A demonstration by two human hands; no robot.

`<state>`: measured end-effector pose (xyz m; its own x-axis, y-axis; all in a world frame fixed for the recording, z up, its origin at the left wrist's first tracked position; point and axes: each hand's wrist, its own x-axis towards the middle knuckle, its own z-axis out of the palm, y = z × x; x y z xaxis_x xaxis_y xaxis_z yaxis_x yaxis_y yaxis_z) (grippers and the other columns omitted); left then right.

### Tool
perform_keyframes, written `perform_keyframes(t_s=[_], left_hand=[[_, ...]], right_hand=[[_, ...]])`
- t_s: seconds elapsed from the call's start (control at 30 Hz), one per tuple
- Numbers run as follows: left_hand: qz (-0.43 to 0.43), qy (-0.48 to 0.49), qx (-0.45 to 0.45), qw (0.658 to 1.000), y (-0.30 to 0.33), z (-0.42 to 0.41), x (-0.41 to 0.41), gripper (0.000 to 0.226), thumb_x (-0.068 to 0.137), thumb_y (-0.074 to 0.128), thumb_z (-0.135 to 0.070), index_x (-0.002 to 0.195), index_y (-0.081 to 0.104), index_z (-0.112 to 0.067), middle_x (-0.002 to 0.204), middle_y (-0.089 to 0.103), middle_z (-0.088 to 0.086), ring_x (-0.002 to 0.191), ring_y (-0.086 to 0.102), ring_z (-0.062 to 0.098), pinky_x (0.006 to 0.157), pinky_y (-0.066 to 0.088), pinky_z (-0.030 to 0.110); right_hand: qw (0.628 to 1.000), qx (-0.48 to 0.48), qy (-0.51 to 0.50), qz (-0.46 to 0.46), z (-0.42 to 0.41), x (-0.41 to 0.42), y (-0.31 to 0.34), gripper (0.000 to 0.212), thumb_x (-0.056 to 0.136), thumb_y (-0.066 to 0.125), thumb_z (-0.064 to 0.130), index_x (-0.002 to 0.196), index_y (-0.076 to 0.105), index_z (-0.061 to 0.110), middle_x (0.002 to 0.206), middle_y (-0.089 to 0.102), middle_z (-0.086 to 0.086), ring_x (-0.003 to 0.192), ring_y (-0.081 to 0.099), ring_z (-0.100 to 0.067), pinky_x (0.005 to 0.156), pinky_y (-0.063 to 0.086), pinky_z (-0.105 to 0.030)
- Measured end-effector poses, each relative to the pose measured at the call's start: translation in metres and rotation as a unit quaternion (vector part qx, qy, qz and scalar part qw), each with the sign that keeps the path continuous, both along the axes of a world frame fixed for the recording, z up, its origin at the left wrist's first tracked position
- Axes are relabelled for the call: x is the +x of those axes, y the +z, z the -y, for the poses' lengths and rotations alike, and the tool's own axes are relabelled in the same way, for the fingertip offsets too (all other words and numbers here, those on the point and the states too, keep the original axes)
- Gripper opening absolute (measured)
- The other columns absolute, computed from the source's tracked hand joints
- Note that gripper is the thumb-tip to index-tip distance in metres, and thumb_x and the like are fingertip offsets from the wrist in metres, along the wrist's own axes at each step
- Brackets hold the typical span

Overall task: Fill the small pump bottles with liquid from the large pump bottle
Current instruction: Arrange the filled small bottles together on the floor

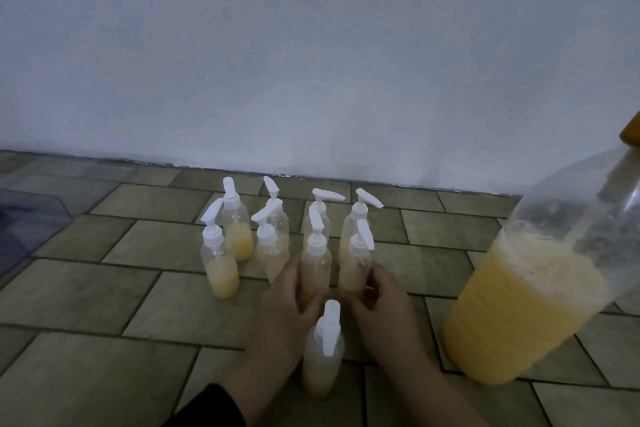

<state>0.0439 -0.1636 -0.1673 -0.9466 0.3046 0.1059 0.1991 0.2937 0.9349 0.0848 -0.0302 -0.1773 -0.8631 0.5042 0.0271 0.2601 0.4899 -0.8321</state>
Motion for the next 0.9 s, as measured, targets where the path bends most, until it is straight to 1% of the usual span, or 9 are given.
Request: perform_keyframes(t_s=[0.07, 0.23, 0.4, 0.53, 0.57, 0.63, 0.7, 0.77, 0.9], left_hand=[[-0.014, -0.008, -0.006, 1.000, 0.002, 0.002, 0.001, 0.041, 0.085, 0.060, -0.026, 0.125, 0.050, -0.029, 0.113, 0.062, -0.010, 0.108, 0.059, 0.010, 0.094, 0.048, 0.032], [-0.031, 0.004, -0.040, 0.999, -0.008, 0.008, 0.001, 0.058, 0.083, 0.069, -0.022, 0.136, 0.046, -0.027, 0.119, 0.060, -0.018, 0.108, 0.056, -0.001, 0.094, 0.049, 0.028], [-0.021, 0.003, -0.043, 0.999, -0.012, 0.017, 0.007, 0.067, 0.082, 0.072, -0.023, 0.141, 0.041, -0.028, 0.131, 0.055, -0.017, 0.119, 0.050, -0.005, 0.100, 0.046, 0.029], [-0.021, 0.000, -0.038, 0.999, -0.010, 0.020, 0.013, 0.062, 0.083, 0.070, -0.024, 0.139, 0.043, -0.031, 0.127, 0.057, -0.020, 0.115, 0.052, -0.007, 0.098, 0.047, 0.025], [-0.024, 0.001, -0.035, 0.999, -0.010, 0.020, 0.014, 0.060, 0.084, 0.069, -0.024, 0.138, 0.044, -0.031, 0.127, 0.058, -0.019, 0.114, 0.052, -0.006, 0.098, 0.047, 0.025], [-0.015, 0.004, -0.037, 0.999, -0.010, 0.021, 0.016, 0.059, 0.085, 0.067, -0.024, 0.139, 0.043, -0.032, 0.130, 0.056, -0.016, 0.117, 0.052, -0.002, 0.100, 0.047, 0.027], [-0.006, 0.007, -0.046, 0.999, -0.009, 0.022, 0.018, 0.058, 0.087, 0.064, -0.022, 0.140, 0.041, -0.032, 0.133, 0.053, -0.016, 0.119, 0.051, 0.000, 0.101, 0.045, 0.025], [-0.003, 0.004, -0.042, 0.999, -0.008, 0.023, 0.020, 0.055, 0.089, 0.062, -0.017, 0.138, 0.042, -0.032, 0.132, 0.052, -0.019, 0.119, 0.049, -0.003, 0.099, 0.041, 0.018], [-0.010, 0.044, -0.037, 0.998, -0.003, 0.030, 0.026, 0.035, 0.088, 0.062, -0.019, 0.117, 0.051, -0.035, 0.114, 0.057, -0.023, 0.103, 0.055, -0.005, 0.092, 0.047, 0.021]], right_hand=[[1.000, 0.003, -0.007, 0.008, -0.001, 0.002, 0.000, 0.052, 0.082, 0.070, 0.023, 0.128, 0.049, 0.031, 0.122, 0.054, 0.017, 0.108, 0.047, 0.001, 0.092, 0.043, -0.022], [0.999, -0.002, -0.051, 0.011, 0.003, 0.014, 0.002, 0.058, 0.082, 0.069, 0.018, 0.133, 0.045, 0.031, 0.132, 0.051, 0.013, 0.120, 0.047, -0.007, 0.100, 0.044, -0.033], [0.998, 0.001, -0.059, -0.008, 0.007, 0.037, 0.007, 0.063, 0.085, 0.060, 0.004, 0.137, 0.039, 0.033, 0.135, 0.043, 0.014, 0.114, 0.042, -0.002, 0.099, 0.041, -0.025], [0.999, -0.004, -0.020, -0.046, 0.016, 0.060, 0.013, 0.062, 0.079, 0.061, -0.004, 0.116, 0.048, 0.044, 0.122, 0.053, 0.015, 0.109, 0.051, -0.002, 0.090, 0.043, -0.016], [0.998, -0.004, -0.012, -0.060, 0.019, 0.065, 0.012, 0.065, 0.075, 0.062, -0.003, 0.110, 0.049, 0.050, 0.118, 0.056, 0.017, 0.108, 0.053, -0.001, 0.089, 0.045, -0.016], [0.997, -0.007, -0.001, -0.073, 0.025, 0.078, 0.011, 0.062, 0.063, 0.059, 0.016, 0.106, 0.055, 0.061, 0.109, 0.061, 0.023, 0.104, 0.056, 0.005, 0.085, 0.046, -0.010], [0.997, -0.031, 0.013, -0.066, 0.031, 0.087, 0.008, 0.073, 0.049, 0.048, 0.038, 0.109, 0.031, 0.077, 0.107, 0.062, 0.022, 0.106, 0.051, 0.012, 0.080, 0.043, -0.003], [0.997, -0.044, 0.032, -0.060, 0.034, 0.092, 0.004, 0.076, 0.046, 0.045, 0.042, 0.107, 0.023, 0.081, 0.108, 0.062, 0.021, 0.109, 0.049, 0.013, 0.080, 0.041, -0.003], [0.998, 0.002, 0.028, -0.055, 0.031, 0.092, 0.001, 0.062, 0.059, 0.052, 0.031, 0.102, 0.045, 0.075, 0.106, 0.063, 0.026, 0.106, 0.054, 0.008, 0.080, 0.044, -0.005]])
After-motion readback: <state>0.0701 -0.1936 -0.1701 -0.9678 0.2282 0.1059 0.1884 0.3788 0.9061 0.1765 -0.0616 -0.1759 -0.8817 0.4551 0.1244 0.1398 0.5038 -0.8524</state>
